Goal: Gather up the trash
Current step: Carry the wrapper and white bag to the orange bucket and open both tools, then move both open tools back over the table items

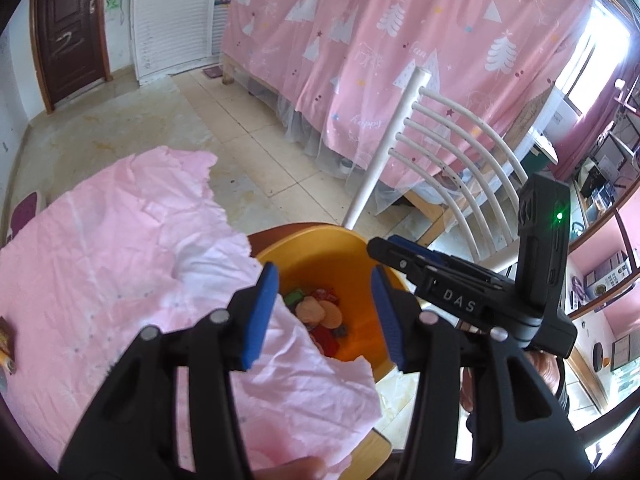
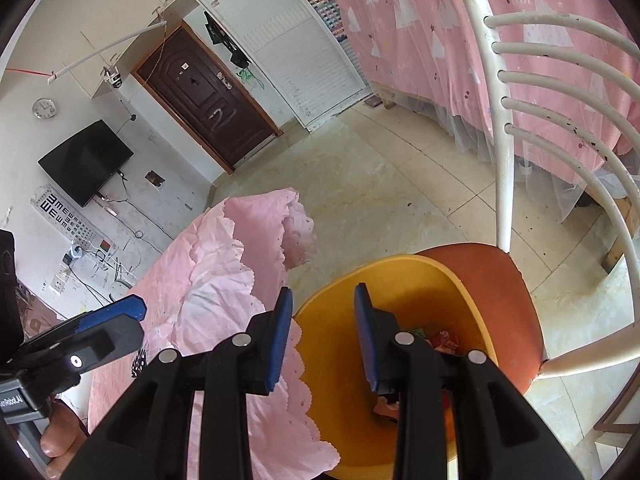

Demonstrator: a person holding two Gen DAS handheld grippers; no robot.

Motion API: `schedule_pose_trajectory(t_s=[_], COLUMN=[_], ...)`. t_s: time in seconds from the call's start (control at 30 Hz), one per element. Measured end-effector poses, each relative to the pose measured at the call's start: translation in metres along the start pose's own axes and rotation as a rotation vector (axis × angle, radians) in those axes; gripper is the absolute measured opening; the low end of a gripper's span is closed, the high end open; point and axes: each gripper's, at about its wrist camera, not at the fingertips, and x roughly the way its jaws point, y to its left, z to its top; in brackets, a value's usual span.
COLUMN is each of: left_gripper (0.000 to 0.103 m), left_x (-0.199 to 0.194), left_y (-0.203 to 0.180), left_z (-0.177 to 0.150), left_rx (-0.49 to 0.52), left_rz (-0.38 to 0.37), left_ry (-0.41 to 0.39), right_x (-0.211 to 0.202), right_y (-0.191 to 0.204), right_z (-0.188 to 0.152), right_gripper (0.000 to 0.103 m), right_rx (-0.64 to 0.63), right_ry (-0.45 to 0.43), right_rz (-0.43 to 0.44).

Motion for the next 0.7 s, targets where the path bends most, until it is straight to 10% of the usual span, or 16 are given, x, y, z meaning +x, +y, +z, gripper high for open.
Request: schedule_pose_trajectory(t_s=[0.7], left_gripper=[0.046], left_x=[-0.090], left_y=[0.085], left_z=[-0.019], left_rx=[-0.109], left_rz=[0.125], left_ry=[-0.151], right_x=[0.034], right_y=[0.127], right_z=[0.001], right_gripper=[0.026], right_rx=[-0.189], right_ry=[0.048], right_rz=[0.047])
